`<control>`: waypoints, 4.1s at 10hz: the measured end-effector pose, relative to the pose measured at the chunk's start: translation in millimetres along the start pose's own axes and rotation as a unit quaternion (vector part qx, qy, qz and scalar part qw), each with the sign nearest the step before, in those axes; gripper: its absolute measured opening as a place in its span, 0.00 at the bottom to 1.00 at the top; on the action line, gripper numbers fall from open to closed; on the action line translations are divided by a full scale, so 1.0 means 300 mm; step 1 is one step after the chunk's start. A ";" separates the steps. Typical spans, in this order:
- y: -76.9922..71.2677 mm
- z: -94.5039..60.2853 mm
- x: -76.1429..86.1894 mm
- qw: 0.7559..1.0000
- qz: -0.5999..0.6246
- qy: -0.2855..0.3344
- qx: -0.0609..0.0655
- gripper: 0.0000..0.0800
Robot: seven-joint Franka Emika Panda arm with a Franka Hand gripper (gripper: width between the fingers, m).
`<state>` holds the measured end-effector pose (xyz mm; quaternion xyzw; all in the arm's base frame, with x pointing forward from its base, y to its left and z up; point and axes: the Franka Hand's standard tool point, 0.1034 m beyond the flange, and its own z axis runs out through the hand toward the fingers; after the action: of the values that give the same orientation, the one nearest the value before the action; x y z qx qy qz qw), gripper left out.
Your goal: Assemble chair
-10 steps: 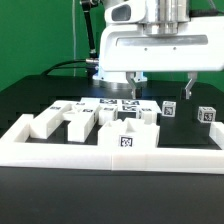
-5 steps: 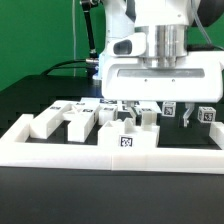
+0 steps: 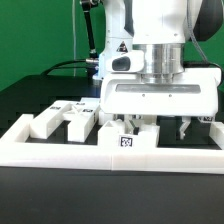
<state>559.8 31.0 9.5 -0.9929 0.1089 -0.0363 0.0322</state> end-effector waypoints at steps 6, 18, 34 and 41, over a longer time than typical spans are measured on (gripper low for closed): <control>-0.001 0.000 0.000 1.000 -0.006 0.000 0.000 0.09; -0.142 -0.005 -0.028 0.992 -0.123 -0.005 0.013 0.04; -0.313 -0.024 0.068 0.994 -0.105 -0.011 0.019 0.31; -0.226 -0.214 0.022 0.995 -0.095 -0.008 0.011 0.81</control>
Offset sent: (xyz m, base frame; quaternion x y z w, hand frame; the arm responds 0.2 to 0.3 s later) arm 0.0000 0.0000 0.0000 0.0000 0.0000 0.0000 1.0000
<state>575.7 91.9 78.8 -0.9986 0.0131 -0.0327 0.0400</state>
